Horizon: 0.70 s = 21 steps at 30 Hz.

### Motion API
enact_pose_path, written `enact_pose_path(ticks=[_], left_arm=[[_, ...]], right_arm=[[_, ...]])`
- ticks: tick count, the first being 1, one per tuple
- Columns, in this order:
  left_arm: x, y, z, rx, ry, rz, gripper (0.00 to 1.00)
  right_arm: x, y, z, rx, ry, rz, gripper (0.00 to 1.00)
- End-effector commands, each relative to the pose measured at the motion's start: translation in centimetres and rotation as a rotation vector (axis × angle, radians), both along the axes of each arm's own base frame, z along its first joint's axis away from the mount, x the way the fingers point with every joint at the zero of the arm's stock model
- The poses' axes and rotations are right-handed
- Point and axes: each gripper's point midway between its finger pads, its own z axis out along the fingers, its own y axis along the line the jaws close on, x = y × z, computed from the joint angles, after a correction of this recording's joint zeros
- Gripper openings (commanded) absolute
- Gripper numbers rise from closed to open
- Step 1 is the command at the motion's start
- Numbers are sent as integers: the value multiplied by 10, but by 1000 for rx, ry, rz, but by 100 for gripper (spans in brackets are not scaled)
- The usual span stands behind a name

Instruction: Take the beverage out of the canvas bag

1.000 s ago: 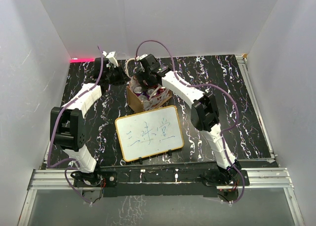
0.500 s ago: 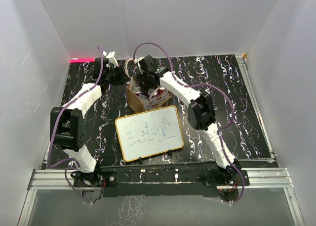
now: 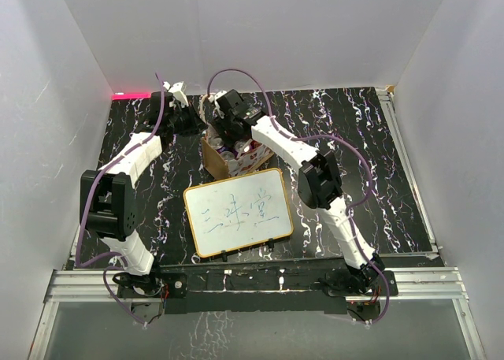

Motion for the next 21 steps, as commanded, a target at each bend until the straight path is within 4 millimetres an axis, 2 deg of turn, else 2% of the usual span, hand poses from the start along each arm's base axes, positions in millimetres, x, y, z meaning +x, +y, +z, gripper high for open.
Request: enact_pose_path(ticks=[1, 4, 7, 12, 14, 21], left_arm=[[4, 2, 7, -2, -9, 0, 6], [4, 2, 7, -1, -9, -1, 6], [4, 1, 8, -2, -10, -2, 6], [4, 2, 9, -2, -12, -1, 6], [4, 2, 10, -2, -14, -1, 6], [3, 1, 9, -5, -10, -4, 6]], right_arm=[[11, 30, 171, 298, -356, 3, 33], [10, 26, 210, 370, -426, -29, 28], [6, 20, 239, 426, -473, -50, 24], [-6, 2, 266, 473, -510, -112, 14], [-12, -7, 273, 498, -524, -135, 12], [-30, -38, 319, 579, -610, -211, 8]])
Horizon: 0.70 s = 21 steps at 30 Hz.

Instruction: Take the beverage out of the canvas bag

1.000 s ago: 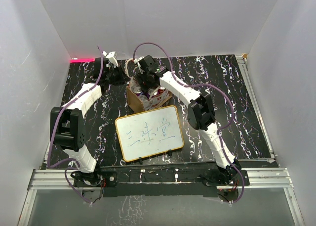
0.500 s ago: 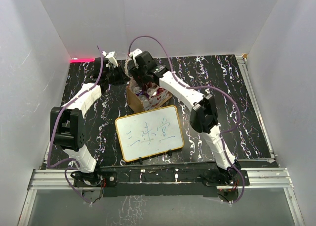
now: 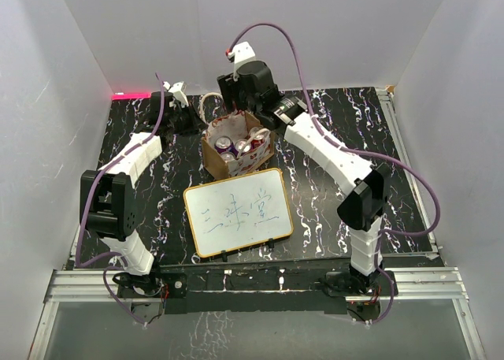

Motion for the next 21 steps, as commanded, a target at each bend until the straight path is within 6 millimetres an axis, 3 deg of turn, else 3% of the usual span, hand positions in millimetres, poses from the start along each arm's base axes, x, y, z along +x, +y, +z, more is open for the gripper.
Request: enact_pose_path(ticks=[1, 6, 10, 13, 17, 21], left_arm=[[3, 0, 10, -5, -13, -7, 6], [2, 0, 13, -5, -19, -7, 6], [2, 0, 13, -4, -21, -5, 6], [2, 0, 12, -5, -19, -5, 6], [2, -1, 14, -8, -20, -9, 6], [2, -1, 15, -10, -22, -9, 6]], right_arm=[[-4, -28, 105, 212, -228, -111, 8], [-19, -80, 127, 234, -284, -247, 8], [-22, -129, 113, 231, -269, -370, 8], [-19, -174, 80, 215, -221, -472, 8], [-11, -249, 24, 213, -135, -634, 8], [-6, -293, -38, 224, -35, -709, 8]])
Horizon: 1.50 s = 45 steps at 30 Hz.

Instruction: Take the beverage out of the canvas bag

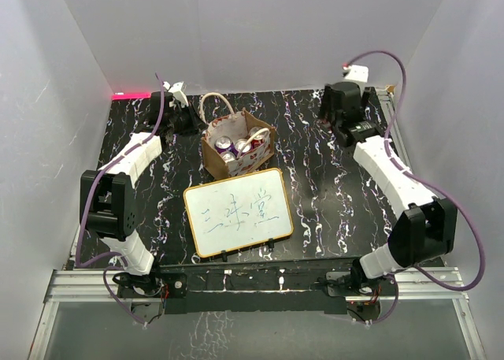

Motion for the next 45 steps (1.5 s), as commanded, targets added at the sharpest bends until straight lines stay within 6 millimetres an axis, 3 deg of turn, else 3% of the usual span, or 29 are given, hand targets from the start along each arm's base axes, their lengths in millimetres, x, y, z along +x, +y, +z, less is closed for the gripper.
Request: enact_pose_path(ticks=[1, 7, 15, 16, 28, 33, 36, 41, 45], left_arm=[[2, 0, 14, -9, -21, -5, 6], [2, -2, 14, -14, -21, -11, 6], [2, -2, 15, -17, -22, -12, 6], [2, -2, 15, -17, -23, -11, 6], [1, -3, 18, -24, -27, -13, 6], [1, -2, 19, -23, -31, -13, 6], [1, -2, 19, -22, -31, -13, 6], [1, -3, 19, -25, -29, -15, 6], [1, -3, 18, -25, -26, -15, 6]], right_arm=[[13, -39, -13, 137, -79, -90, 8], [51, -63, -50, 76, -63, -113, 8], [90, -66, -64, 25, -68, -108, 8], [95, -66, -78, 15, -39, -109, 8], [118, -68, -119, -19, 21, -125, 13], [119, -65, -134, -11, 69, -120, 32], [117, -65, -132, -4, 78, -123, 58], [109, -66, -112, 5, 69, -123, 92], [92, -62, -99, 56, 89, -120, 95]])
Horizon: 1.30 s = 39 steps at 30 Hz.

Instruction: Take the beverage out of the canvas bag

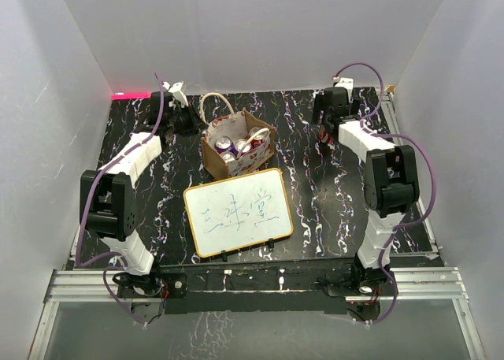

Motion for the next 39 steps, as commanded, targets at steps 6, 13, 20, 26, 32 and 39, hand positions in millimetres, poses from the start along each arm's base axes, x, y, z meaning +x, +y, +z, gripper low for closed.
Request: enact_pose_path(ticks=[6, 13, 20, 26, 32, 39], left_arm=[[2, -1, 18, -13, -32, -11, 6], [1, -1, 20, -14, -33, -12, 6], [0, -1, 24, -12, -43, -12, 6], [0, 0, 25, -6, -49, -12, 5], [-2, 5, 35, 29, -91, -2, 4], [-8, 9, 21, 70, -14, 1, 0]], right_arm=[[-54, 36, 66, 266, -116, 101, 95], [-90, 65, 55, 348, -84, 244, 94], [-89, 107, 108, 336, -122, 377, 93], [-98, 142, 138, 347, -163, 472, 93], [-99, 163, 147, 327, -155, 519, 93], [-94, 220, 171, 269, -123, 672, 92]])
